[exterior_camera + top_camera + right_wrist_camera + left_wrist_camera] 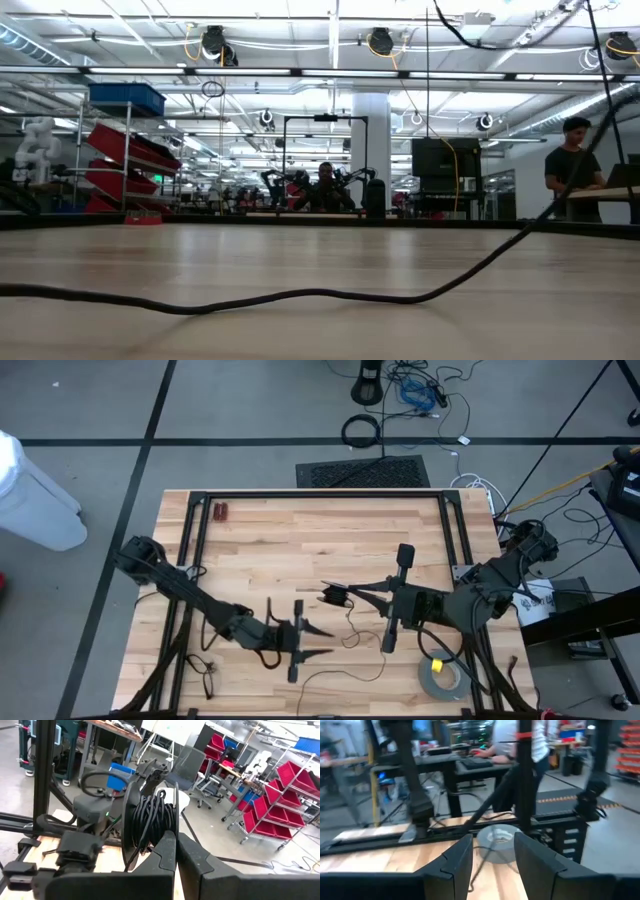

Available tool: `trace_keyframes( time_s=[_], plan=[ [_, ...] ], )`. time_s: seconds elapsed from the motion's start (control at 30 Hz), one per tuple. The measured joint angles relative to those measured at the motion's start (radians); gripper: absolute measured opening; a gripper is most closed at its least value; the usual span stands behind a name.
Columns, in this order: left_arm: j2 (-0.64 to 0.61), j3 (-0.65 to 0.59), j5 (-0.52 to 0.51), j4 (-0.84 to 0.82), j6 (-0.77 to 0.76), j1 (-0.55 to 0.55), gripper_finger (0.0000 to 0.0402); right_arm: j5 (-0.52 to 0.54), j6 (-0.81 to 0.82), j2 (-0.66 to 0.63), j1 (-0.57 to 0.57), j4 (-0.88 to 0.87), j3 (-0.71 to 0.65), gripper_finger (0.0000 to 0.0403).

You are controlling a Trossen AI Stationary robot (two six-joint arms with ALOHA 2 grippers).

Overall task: Coil cords
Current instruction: Coil the black wire on the spool

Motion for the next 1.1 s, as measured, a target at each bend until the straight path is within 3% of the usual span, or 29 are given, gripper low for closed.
trace_keyframes(
  time_s=[0.13,0.5,0.67,0.9,1.03,1.1],
  plan=[
    [0.019,0.0,0.013,0.029,0.066,0.004,0.0151,0.0,0.026,0.0,0.0,-0.001,0.0,0.0],
    [0.032,0.0,0.062,0.053,0.074,0.041,0.0154,0.0,0.026,0.0,-0.003,0.001,0.0,0.0],
    [0.033,0.0,0.225,0.043,-0.042,0.092,0.0202,0.0,0.026,0.0,-0.003,0.001,0.0,0.0],
    [0.045,0.0,0.235,0.094,-0.058,0.096,0.0279,0.0,0.025,0.0,-0.013,-0.015,0.0,0.0],
    [0.107,0.0,0.229,0.159,-0.042,0.088,0.0285,0.0,0.023,0.001,-0.022,-0.024,0.0,0.0],
    [0.147,0.001,0.173,0.211,-0.001,0.077,0.0285,0.0,0.023,0.001,-0.026,-0.031,0.0,0.0]
  ],
)
